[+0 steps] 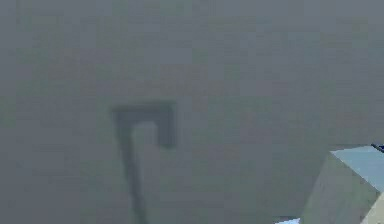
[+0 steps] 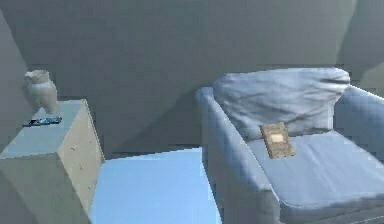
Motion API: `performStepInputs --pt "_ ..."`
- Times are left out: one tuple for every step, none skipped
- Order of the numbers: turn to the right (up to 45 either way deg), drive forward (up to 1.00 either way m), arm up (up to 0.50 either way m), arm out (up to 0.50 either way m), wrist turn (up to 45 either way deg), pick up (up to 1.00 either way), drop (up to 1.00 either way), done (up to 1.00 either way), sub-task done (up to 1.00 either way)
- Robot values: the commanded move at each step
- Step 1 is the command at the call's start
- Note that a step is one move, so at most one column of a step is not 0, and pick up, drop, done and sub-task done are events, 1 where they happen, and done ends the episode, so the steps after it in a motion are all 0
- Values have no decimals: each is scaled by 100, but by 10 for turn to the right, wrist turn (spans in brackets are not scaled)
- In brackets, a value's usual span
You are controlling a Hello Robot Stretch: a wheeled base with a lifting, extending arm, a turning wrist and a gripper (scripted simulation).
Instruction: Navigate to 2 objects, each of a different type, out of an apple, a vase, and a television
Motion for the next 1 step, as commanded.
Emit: performStepInputs --pt "450 0 0 0 0 0 0 0 0"
